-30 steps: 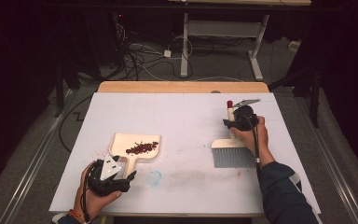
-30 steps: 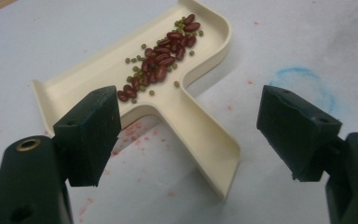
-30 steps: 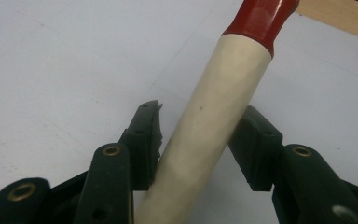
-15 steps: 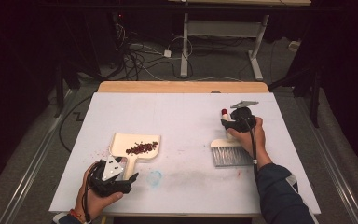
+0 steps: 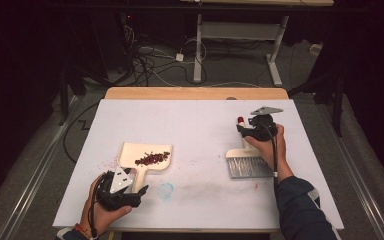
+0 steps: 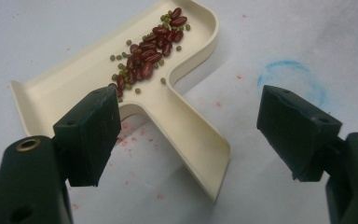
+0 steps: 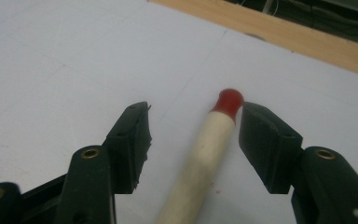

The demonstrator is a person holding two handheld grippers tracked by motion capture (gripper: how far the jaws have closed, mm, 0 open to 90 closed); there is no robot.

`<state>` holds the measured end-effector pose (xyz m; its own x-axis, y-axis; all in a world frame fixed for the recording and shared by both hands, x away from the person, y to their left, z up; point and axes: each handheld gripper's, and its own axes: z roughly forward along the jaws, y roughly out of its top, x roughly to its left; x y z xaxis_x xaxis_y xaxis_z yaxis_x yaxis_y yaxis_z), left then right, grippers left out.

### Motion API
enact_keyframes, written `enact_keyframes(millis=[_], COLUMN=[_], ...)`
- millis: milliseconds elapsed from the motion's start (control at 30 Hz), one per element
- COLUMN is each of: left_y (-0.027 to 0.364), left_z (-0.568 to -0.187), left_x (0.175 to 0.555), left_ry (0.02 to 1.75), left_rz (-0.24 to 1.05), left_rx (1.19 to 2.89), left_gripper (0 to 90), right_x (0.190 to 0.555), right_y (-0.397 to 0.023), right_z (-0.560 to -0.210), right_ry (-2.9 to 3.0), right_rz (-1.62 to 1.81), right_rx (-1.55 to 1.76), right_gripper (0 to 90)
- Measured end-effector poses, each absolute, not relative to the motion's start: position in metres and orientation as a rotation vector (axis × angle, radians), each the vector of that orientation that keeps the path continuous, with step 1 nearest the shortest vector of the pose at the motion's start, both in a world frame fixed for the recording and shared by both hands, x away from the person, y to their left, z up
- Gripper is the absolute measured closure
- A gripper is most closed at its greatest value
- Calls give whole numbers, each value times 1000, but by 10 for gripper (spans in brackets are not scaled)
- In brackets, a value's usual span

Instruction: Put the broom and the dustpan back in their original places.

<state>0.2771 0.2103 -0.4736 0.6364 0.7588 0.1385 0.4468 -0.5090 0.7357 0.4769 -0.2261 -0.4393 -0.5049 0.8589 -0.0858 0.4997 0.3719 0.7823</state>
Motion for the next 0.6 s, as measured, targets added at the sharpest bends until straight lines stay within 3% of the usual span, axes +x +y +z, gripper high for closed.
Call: enact_keyframes(millis=[600], left_y=[207], left_z=[-475], left_x=[279], left_ry=[924], left_rz=[583], left_rx=[2199], left_gripper=[217], right_x=[455], right_y=[-225], right_z=[-413], right_ry=[2098], right_rz=[1113], right_rx=[1091], right_gripper=[343])
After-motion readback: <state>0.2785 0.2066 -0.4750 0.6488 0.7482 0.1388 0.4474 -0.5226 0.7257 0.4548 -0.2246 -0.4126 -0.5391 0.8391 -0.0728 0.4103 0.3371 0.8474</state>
